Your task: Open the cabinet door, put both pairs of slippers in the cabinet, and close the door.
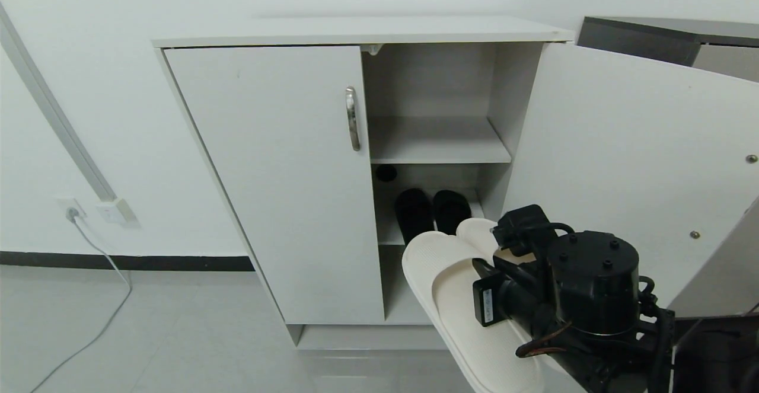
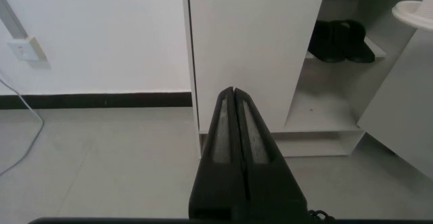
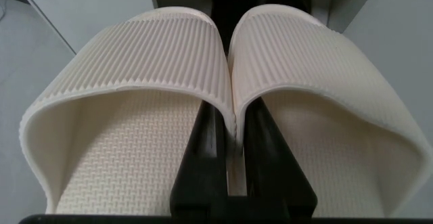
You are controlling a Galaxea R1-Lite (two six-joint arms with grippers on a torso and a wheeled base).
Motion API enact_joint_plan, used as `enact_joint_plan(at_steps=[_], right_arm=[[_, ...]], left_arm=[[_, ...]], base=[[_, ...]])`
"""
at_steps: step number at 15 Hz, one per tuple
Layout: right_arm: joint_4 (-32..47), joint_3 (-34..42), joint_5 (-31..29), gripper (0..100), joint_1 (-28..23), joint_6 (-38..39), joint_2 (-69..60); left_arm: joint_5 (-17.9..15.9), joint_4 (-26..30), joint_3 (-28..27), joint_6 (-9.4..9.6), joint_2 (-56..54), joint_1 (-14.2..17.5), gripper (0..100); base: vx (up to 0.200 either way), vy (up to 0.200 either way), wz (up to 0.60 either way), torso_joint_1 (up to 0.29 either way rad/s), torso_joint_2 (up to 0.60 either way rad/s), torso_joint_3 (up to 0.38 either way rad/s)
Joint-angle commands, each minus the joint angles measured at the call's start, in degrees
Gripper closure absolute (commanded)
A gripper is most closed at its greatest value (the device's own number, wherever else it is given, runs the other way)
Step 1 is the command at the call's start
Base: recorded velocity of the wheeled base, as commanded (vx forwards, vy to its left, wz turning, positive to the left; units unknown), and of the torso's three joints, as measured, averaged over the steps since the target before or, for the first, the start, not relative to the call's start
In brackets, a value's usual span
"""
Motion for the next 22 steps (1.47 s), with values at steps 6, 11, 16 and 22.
enact_joint_plan(at_steps=[6,11,16,22], right_arm=[[8.5,-13.7,-11.3,100,4.2,-0.9,6.7],[27.5,-36.5,-20.0,100,5.9,5.9,9.3],[27.5,-39.5,-22.3,100,5.4,2.9,9.1],[27.4,-39.7,-22.3,100,4.6,2.0,9.0]], left_arm=[[0.0,0.0,0.0,0.00,0.1,0.0,100],[0.0,0.1,0.0,0.00,0.1,0.0,100],[0.0,0.0,0.0,0.00,0.1,-0.1,100],[0.0,0.1,0.0,0.09,0.1,-0.1,100]], base=[[0.000,0.000,0.00,0.000,0.00,0.000],[0.000,0.000,0.00,0.000,0.00,0.000],[0.000,0.000,0.00,0.000,0.00,0.000],[0.067,0.000,0.00,0.001,0.00,0.001]])
